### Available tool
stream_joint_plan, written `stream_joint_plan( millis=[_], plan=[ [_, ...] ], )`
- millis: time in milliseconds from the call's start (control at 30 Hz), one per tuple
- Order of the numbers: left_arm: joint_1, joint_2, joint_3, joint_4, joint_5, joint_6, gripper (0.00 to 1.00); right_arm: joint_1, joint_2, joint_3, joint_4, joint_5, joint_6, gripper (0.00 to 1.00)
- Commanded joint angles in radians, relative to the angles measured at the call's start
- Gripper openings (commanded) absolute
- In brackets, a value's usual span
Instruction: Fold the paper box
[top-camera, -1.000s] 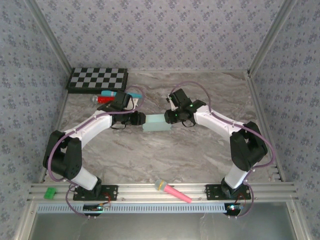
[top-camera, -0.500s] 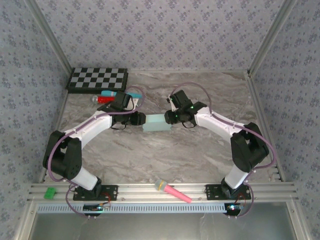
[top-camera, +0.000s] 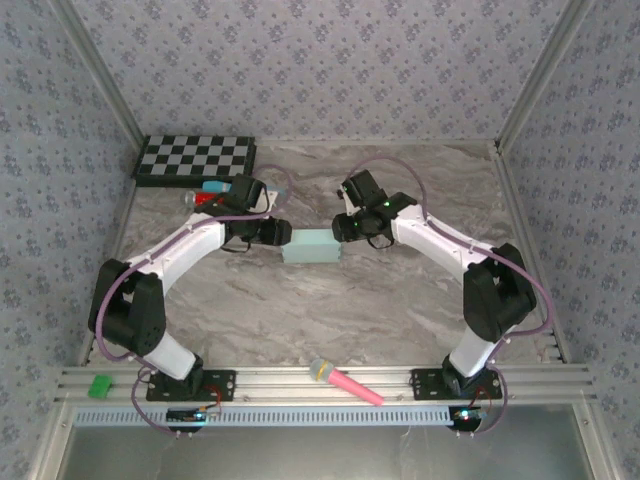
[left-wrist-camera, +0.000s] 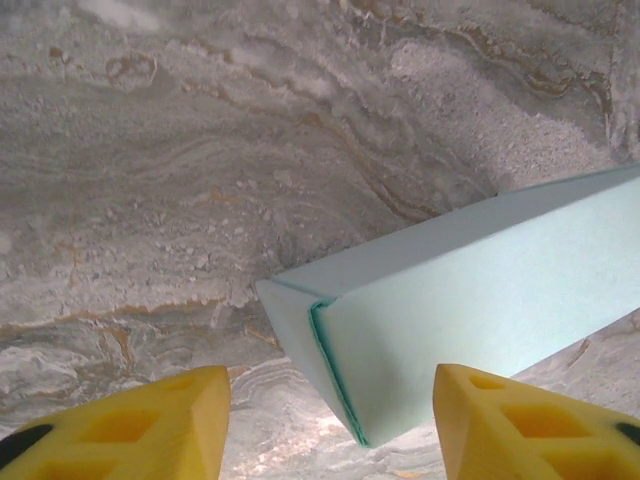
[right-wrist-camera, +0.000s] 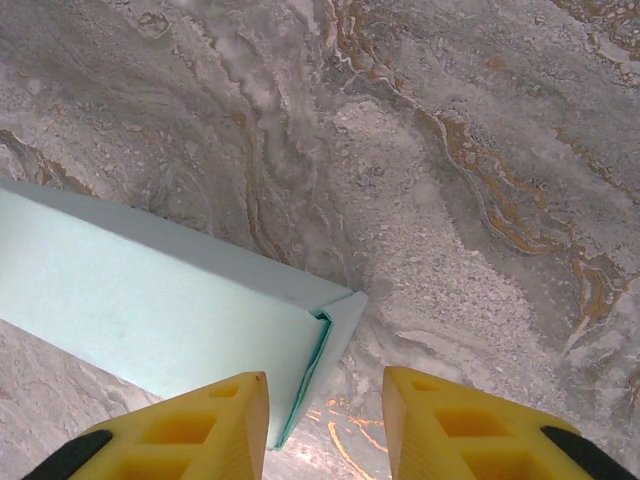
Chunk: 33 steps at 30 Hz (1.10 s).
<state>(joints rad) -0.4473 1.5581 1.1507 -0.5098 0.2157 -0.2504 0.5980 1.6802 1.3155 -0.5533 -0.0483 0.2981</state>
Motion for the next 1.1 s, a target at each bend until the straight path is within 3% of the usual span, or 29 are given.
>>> stream_joint_plan(
  millis=[0, 200, 267, 500, 600, 667, 800, 1067],
  plan=[
    [-0.002, -0.008, 0.065, -0.03, -0.015, 0.054, 0.66, -0.019, -0.038, -0.002, -0.043, 0.0, 0.003, 0.39],
    [-0.058, -0.028, 0.086, -0.007, -0.088, 0.233, 0.94, -0.067, -0.12, -0.098, -0.021, 0.002, 0.018, 0.42],
    [-0.07, -0.027, 0.094, 0.001, -0.047, 0.317, 0.99, -0.086, -0.151, -0.153, -0.006, -0.012, 0.026, 0.43],
    [-0.1, -0.011, 0.107, 0.034, 0.068, 0.644, 0.99, -0.127, -0.207, -0.244, 0.005, -0.019, 0.03, 0.43],
    [-0.1, 0.012, 0.115, -0.011, 0.171, 0.839, 0.99, -0.136, -0.223, -0.264, 0.007, -0.015, 0.03, 0.43],
    [-0.099, 0.049, 0.147, -0.057, 0.183, 0.926, 0.98, -0.139, -0.229, -0.272, 0.013, -0.013, 0.031, 0.43],
    [-0.099, 0.142, 0.254, -0.16, 0.163, 0.985, 0.92, -0.142, -0.232, -0.278, 0.016, -0.009, 0.032, 0.43],
    [-0.1, 0.226, 0.314, -0.236, 0.204, 1.071, 0.9, -0.149, -0.235, -0.289, 0.019, -0.012, 0.033, 0.43]
  ],
)
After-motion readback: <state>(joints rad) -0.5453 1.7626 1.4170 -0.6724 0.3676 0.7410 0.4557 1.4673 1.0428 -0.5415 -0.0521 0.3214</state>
